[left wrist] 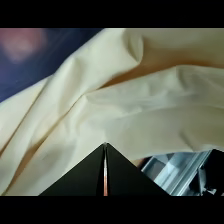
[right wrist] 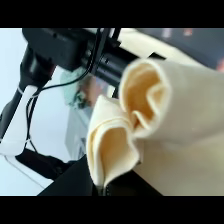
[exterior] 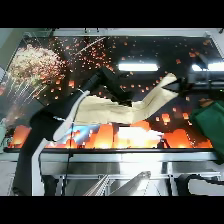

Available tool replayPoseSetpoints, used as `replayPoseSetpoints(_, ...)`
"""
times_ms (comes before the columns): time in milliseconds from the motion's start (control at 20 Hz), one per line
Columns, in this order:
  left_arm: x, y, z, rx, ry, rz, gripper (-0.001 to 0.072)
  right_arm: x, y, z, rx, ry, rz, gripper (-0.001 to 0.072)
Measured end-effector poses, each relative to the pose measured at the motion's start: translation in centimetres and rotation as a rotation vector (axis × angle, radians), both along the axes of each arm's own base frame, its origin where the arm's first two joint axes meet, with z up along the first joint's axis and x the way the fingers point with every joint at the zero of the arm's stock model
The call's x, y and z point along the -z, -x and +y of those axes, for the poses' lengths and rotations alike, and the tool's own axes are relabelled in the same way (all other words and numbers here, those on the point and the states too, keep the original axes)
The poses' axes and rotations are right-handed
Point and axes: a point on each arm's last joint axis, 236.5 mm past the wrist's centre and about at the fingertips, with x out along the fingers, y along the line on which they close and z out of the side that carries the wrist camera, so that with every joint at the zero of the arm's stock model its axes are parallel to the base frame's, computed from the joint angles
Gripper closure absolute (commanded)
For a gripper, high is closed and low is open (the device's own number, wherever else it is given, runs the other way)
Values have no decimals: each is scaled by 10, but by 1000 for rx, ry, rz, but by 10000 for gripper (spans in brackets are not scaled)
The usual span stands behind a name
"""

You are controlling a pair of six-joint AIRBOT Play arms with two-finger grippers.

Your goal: Fold the shirts.

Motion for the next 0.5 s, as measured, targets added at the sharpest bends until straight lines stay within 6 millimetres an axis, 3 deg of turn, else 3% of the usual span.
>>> replayPoseSetpoints(100, -31, -16, 44, -23, 2, -1, 688, -14, 4, 56, -66, -52, -45, 694)
replayPoseSetpoints(250, -76, -36, 144, -130, -46, -35, 687, -23, 18, 144, -128, -94, -101, 695)
replayPoseSetpoints(350, -96, -37, 216, -242, -92, -46, 686, -14, 25, 199, -121, -80, -119, 695)
replayPoseSetpoints(500, -105, -18, 309, -418, -132, -22, 686, 22, 30, 267, -74, -30, -126, 692)
